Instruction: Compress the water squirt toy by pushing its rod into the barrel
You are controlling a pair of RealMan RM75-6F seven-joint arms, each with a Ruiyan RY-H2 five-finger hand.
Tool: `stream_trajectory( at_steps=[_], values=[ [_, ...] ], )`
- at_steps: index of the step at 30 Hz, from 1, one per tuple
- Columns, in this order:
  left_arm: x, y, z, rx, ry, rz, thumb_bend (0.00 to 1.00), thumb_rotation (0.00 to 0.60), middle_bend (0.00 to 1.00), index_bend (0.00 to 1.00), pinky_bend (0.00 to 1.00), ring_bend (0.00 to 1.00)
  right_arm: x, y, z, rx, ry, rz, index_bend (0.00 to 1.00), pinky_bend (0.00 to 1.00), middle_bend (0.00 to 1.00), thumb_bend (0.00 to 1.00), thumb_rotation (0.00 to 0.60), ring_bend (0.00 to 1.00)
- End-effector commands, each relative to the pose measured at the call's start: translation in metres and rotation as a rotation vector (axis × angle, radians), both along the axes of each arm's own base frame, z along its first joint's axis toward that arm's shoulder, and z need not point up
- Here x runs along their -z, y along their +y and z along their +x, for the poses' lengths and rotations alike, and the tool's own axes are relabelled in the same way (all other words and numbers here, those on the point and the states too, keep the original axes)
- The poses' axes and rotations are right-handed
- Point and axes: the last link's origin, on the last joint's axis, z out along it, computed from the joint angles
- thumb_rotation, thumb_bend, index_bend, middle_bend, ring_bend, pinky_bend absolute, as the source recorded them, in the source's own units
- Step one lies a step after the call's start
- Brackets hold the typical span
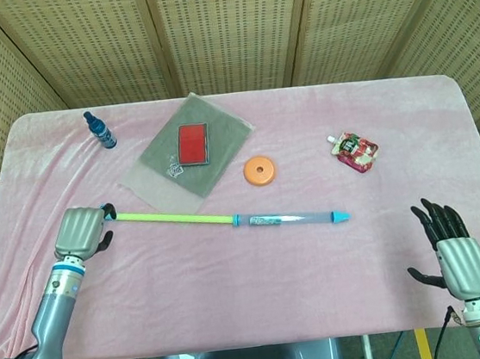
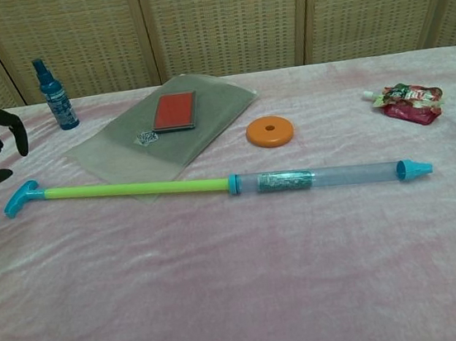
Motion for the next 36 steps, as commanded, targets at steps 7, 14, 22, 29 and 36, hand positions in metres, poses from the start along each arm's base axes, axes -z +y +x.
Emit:
stream_trajectory(
  at_steps=[7, 14, 22, 29, 36],
  values=[
    [0.028, 0.034, 0.006, -0.072, 0.079, -0.048, 0.39, 0.6, 0.8, 0.39, 0.72, 0.73, -0.002, -0.002, -0.002, 0.007, -0.007, -0.005, 0.0, 0.0, 0.0, 0.2, 0.6, 0.0],
    [0.051, 0.043, 0.007, -0.084, 0.118, -0.069, 0.39, 0.6, 0.8, 0.41, 0.72, 0.74, -0.002, -0.004, -0.006, 0.021, -0.002, -0.007, 0.0, 0.0, 0.0, 0.2, 0.6, 0.0],
    [0.06, 0.051, 0.002, -0.106, 0.132, -0.058, 0.34, 0.6, 0.82, 0.42, 0.73, 0.75, -0.003, -0.006, -0.009, 0.032, -0.006, -0.015, 0.0, 0.0, 0.0, 0.2, 0.6, 0.0],
    [0.069, 0.056, -0.002, -0.107, 0.151, -0.06, 0.34, 0.6, 0.82, 0.42, 0.73, 0.75, -0.004, -0.007, -0.01, 0.039, -0.006, -0.018, 0.0, 0.0, 0.0, 0.2, 0.6, 0.0],
    [0.082, 0.061, 0.0, -0.107, 0.161, -0.074, 0.34, 0.6, 0.82, 0.42, 0.73, 0.75, -0.006, -0.008, -0.012, 0.04, -0.008, -0.029, 0.0, 0.0, 0.0, 0.2, 0.6, 0.0]
  ],
)
